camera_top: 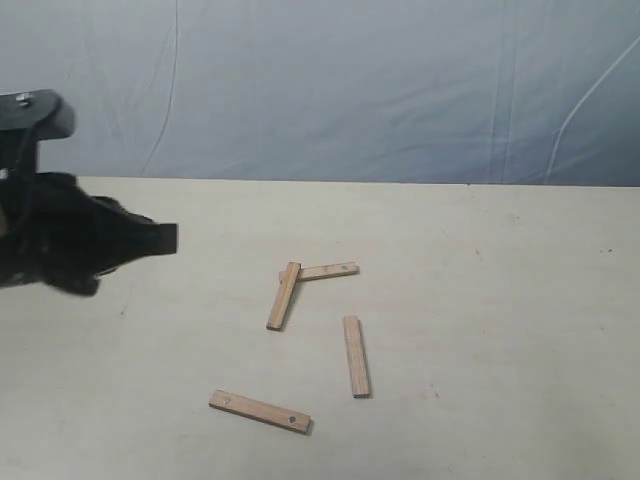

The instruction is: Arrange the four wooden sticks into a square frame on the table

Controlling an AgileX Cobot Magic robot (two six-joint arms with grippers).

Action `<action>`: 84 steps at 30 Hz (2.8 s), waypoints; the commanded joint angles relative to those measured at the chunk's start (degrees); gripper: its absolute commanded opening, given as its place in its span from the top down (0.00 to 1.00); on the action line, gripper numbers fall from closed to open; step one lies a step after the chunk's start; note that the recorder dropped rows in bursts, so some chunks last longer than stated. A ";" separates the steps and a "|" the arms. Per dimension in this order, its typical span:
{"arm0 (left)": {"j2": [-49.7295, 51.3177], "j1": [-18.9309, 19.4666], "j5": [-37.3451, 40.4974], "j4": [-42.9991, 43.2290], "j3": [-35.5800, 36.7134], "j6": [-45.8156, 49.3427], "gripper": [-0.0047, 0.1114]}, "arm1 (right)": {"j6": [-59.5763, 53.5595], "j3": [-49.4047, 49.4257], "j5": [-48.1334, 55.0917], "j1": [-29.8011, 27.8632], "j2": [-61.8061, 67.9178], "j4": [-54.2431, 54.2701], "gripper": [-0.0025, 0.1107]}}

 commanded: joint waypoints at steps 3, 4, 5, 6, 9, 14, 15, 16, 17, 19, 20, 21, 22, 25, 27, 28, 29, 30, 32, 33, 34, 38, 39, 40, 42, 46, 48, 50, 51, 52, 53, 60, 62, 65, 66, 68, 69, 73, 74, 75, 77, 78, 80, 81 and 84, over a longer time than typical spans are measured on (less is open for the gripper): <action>-22.98 -0.02 -10.87 -0.81 16.66 -2.46 0.96 | 8.79 -0.20 -2.38 0.03 -0.41 3.78 0.99; -25.96 -0.02 -11.65 -0.81 18.54 -2.46 0.96 | 10.56 -0.20 -2.60 0.03 -0.08 2.18 0.99; -29.61 -0.02 -12.40 -0.81 20.75 -2.46 0.96 | 13.41 -0.65 -3.54 0.14 0.94 -0.22 0.99; -33.24 -0.02 -13.94 -0.71 22.96 -2.46 0.96 | 17.00 -1.16 -5.31 0.14 2.25 -3.32 0.99; -43.18 -0.02 -19.11 -1.96 29.26 -2.46 0.96 | 29.78 -2.58 -14.10 0.14 7.62 -12.98 0.99; -54.17 -0.02 -27.05 -5.70 37.87 -1.92 0.96 | 42.33 -9.85 -24.28 0.14 22.81 -31.02 0.99; -55.69 -0.02 -27.77 -7.30 38.95 -0.66 0.96 | 43.32 -11.73 -24.42 0.14 26.65 -33.67 0.99; -56.84 -0.02 -28.36 -9.34 38.95 1.59 0.96 | 44.00 -13.70 -24.42 0.14 29.81 -36.04 0.99; -57.70 -0.02 -26.86 -12.40 38.95 5.10 0.96 | 44.88 -16.66 -24.31 0.14 34.62 -39.56 0.99; -58.37 -0.02 -25.88 -20.13 38.95 13.39 0.96 | 46.82 -21.21 -24.03 0.14 40.94 -44.21 0.99; -58.37 -0.02 -26.70 -24.93 38.95 17.53 0.96 | 48.94 -23.73 -23.59 0.14 45.83 -47.26 0.99; -58.37 -0.02 -27.46 -29.84 38.95 21.99 0.96 | 50.67 -26.30 -22.86 0.14 49.07 -50.49 0.99; -58.37 -0.02 -28.12 -33.80 38.95 25.40 0.96 | 53.56 -28.33 -21.97 0.14 53.10 -53.48 0.99; -58.37 -0.02 -30.35 -48.07 38.95 39.85 0.96 | 63.83 -35.36 -18.29 1.21 64.22 -66.64 0.99; -58.37 -0.02 -31.75 -55.85 38.95 47.21 0.96 | 70.71 -40.31 -13.74 4.25 71.37 -76.30 0.99; -58.37 -0.02 -31.93 -57.78 38.95 48.26 0.96 | 73.42 -42.72 -10.53 6.37 74.61 -80.74 0.99; -58.37 -0.02 -31.93 -58.28 38.95 48.40 0.96 | 75.97 -44.99 -6.62 8.76 77.58 -84.90 0.99; -58.37 -0.02 -31.73 -57.92 38.95 48.40 0.96 | 77.96 -46.66 -3.33 10.74 79.78 -88.93 0.99; -58.37 -0.02 -30.76 -57.52 38.95 48.40 0.96 | 83.60 -49.92 2.63 15.37 84.64 -95.59 0.98; -58.37 -0.02 -30.14 -57.52 38.95 48.40 0.96 | 86.07 -51.19 3.41 16.90 86.80 -97.44 0.96; -58.37 -0.02 -29.42 -57.52 38.95 48.40 0.96 | 87.81 -52.41 3.65 18.58 88.80 -99.29 0.93; -58.37 -0.02 -27.40 -57.52 38.95 48.57 0.96 | 89.65 -57.02 6.40 24.18 95.61 -101.92 0.85; -58.37 -0.02 -27.42 -57.52 38.95 48.95 0.96 | 89.65 -58.05 8.38 25.40 96.98 -101.92 0.84; -58.37 -0.02 -27.42 -57.52 38.95 49.67 0.96 | 89.65 -58.80 10.57 26.36 97.90 -101.92 0.83; -58.37 -0.02 -27.42 -57.52 38.95 51.52 0.96 | 87.13 -60.53 20.02 29.04 99.80 -101.07 0.83; -58.37 -0.02 -27.42 -57.52 38.95 53.32 0.96 | 60.13 -68.55 43.16 32.67 103.85 -76.75 0.83; -58.37 -0.02 -27.42 -57.52 38.95 53.32 0.96 | 39.16 -76.20 51.33 32.47 106.77 -56.26 0.83; -58.37 -0.02 -27.42 -57.52 38.95 53.32 0.96 | 24.76 -82.37 57.29 31.97 109.12 -41.35 0.82; -58.37 -0.02 -27.42 -57.52 38.95 53.32 0.96 | 19.92 -84.92 59.63 31.97 110.13 -35.72 0.79; -58.37 -0.02 -27.54 -57.52 38.95 53.29 0.96 | 17.64 -86.81 60.81 31.97 110.80 -31.94 0.76; -58.37 -0.02 -27.54 -57.52 38.95 53.29 0.96 | 16.38 -88.04 61.12 32.10 111.39 -28.68 0.70; -58.37 -0.02 -27.54 -57.52 38.95 53.29 0.96 | 14.59 -88.82 58.20 35.17 117.41 -17.16 0.55; -58.37 -0.02 -27.54 -57.52 38.95 53.29 0.96 | 14.59 -88.82 57.58 36.30 119.37 -16.08 0.55; -58.37 -0.02 -27.54 -57.52 38.95 53.29 0.96 | 16.09 -88.82 55.21 37.84 122.00 -15.77 0.55; -58.37 -0.02 -27.54 -57.52 38.95 53.29 0.96 | 16.94 -88.82 54.52 37.98 122.63 -15.77 0.54; -58.37 -0.02 -27.54 -57.52 38.95 53.29 0.96 | 18.21 -88.82 53.43 38.38 123.73 -15.77 0.54; -58.37 -0.02 -27.54 -57.52 38.95 53.29 0.96 | 18.88 -88.82 53.11 38.37 124.31 -15.77 0.54; -58.37 -0.02 -27.54 -57.52 38.95 53.29 0.96 | 20.31 -88.82 52.63 38.37 126.19 -15.77 0.54; -58.37 -0.02 -27.54 -57.52 38.95 53.29 0.96 | 20.84 -88.82 52.63 38.37 126.68 -15.77 0.54; -58.37 -0.02 -27.54 -57.52 38.95 53.29 0.96 | 21.13 -88.82 52.63 38.37 126.91 -15.89 0.54; -58.37 -0.02 -27.54 -57.52 38.95 53.29 0.96 | 21.22 -88.82 53.17 38.37 127.56 -15.98 0.55; -58.37 -0.02 -27.54 -57.52 38.95 53.29 0.96 | 21.22 -88.82 53.55 38.37 127.68 -15.98 0.56; -58.37 -0.02 -27.54 -57.52 38.95 53.29 0.96 | 21.50 -88.82 54.67 38.37 127.81 -15.76 0.65; -58.37 -0.02 -27.54 -57.52 38.95 53.29 0.96 | 22.33 -88.82 55.46 38.37 127.81 -15.76 0.74; -58.37 -0.02 -27.54 -57.52 38.95 53.29 0.96 | 24.23 -90.21 58.65 38.37 127.46 -15.58 0.97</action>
